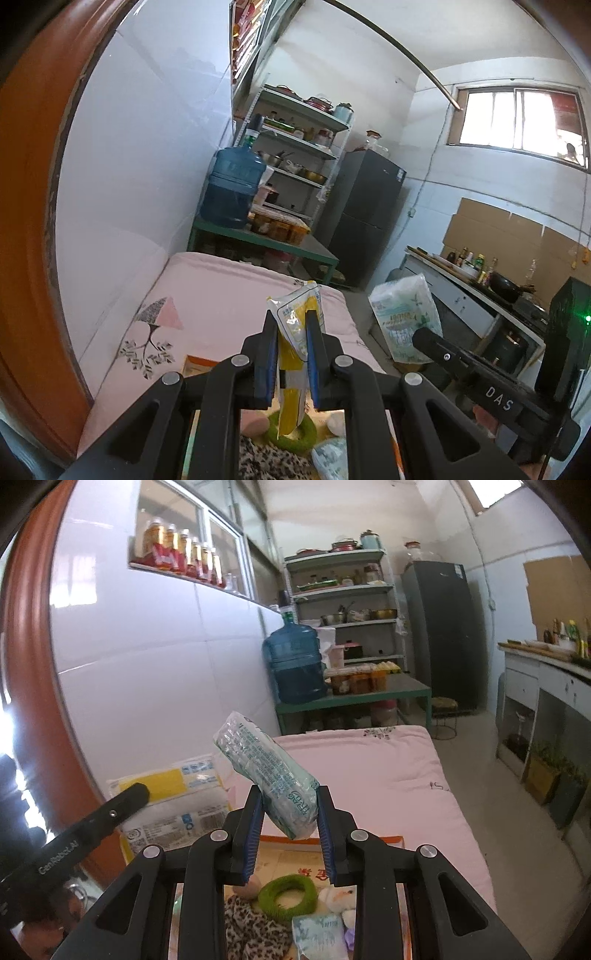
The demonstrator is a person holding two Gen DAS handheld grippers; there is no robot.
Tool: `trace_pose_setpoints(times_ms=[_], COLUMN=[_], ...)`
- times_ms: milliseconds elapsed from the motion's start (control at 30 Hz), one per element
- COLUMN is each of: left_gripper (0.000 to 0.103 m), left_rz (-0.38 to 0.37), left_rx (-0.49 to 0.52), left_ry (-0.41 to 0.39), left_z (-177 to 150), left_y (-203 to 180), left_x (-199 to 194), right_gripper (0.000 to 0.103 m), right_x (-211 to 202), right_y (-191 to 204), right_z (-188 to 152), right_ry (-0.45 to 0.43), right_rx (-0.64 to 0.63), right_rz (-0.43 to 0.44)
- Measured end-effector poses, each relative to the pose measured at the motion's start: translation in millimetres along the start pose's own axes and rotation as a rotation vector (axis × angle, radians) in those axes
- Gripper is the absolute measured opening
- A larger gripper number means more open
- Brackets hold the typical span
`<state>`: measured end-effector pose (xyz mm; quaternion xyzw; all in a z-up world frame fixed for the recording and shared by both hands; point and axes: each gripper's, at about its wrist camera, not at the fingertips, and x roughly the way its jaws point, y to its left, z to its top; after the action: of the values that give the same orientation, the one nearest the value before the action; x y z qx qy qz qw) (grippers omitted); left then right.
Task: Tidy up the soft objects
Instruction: 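Lower the yellow wet-wipe pack and tissue pack over the tray with both tools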
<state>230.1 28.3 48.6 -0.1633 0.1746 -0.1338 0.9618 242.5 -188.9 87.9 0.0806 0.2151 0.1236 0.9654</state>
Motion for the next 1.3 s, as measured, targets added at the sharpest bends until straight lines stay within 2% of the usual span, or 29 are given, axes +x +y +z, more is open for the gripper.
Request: trace_pose_setpoints(times_ms=[267,500,733,1300], left_gripper=[0.014,0.014,0.014,0.014], left_rz=[0.056,0.089,0.123,0.116], left_rx=[0.019,0.064,0.058,0.013], left_ry=[-0.015,0.032,0.102,0.185], left_z=[3,-8,-19,-38], left_y=[4,8,22,47], left_x=[21,43,62,82], right_gripper=[0.029,0.029,0.029,0.029], right_x=[29,54,71,109], right_y=[-8,-22,-36,-40], right_z=[-16,-27,-38,-64], right_ry=[0.035,0.092,0.14,0.238], right_rx=[-0.002,0.002,0.017,-0.057], right_rz=[-0.045,-0.06,-0.074,-0.158])
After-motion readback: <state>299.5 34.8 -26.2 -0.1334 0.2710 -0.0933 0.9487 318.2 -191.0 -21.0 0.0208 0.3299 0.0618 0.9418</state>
